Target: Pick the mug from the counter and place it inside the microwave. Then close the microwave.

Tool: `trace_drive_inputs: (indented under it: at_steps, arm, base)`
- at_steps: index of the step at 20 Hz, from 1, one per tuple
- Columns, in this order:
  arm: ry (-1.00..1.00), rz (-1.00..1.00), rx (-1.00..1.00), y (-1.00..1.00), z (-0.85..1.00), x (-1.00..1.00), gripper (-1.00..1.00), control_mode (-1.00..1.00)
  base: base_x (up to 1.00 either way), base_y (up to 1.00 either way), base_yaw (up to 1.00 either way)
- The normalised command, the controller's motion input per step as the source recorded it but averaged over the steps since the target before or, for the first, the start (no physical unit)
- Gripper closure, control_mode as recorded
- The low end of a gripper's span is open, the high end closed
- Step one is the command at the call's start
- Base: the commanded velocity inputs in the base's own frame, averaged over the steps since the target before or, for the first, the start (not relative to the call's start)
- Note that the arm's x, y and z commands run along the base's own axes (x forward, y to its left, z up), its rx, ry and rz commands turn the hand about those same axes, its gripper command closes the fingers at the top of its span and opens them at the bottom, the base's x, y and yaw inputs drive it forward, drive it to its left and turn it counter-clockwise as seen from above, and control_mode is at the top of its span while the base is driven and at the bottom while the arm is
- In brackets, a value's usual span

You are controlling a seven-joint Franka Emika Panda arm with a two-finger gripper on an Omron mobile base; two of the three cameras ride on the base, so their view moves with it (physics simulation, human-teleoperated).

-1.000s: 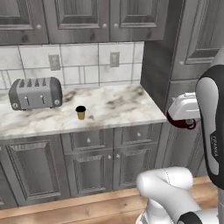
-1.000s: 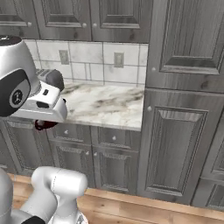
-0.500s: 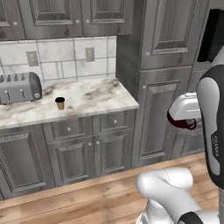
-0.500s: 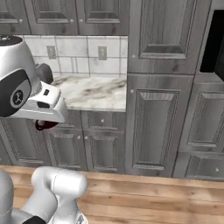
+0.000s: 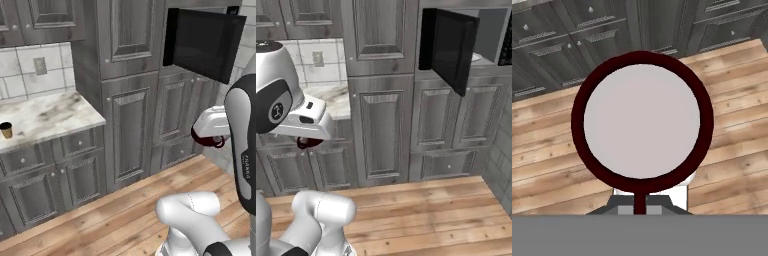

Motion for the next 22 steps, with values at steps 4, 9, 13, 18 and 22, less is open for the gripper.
trace_drive_inputs:
  at_steps: [4,9,13,18,22]
  arm:
    - [0.00,0.00,0.00,0.00,0.00,0.00,1.00,1.00]
    - [0.00,0.00,0.00,0.00,0.00,0.00,1.00,1.00]
    - [0.00,0.00,0.00,0.00,0.00,0.00,1.00,1.00]
    - [0.00,0.00,0.00,0.00,0.00,0.00,1.00,1.00]
    - [0.00,0.00,0.00,0.00,0.00,0.00,1.00,1.00]
  base:
    - [-0.20,-0.76,-0.36]
    - [-0.01,-0.76,-0.28]
    - [0.01,-0.87,-0.21]
    - [0.24,-1.00,-0.24]
    - [0.43,-1.00,-0.30]
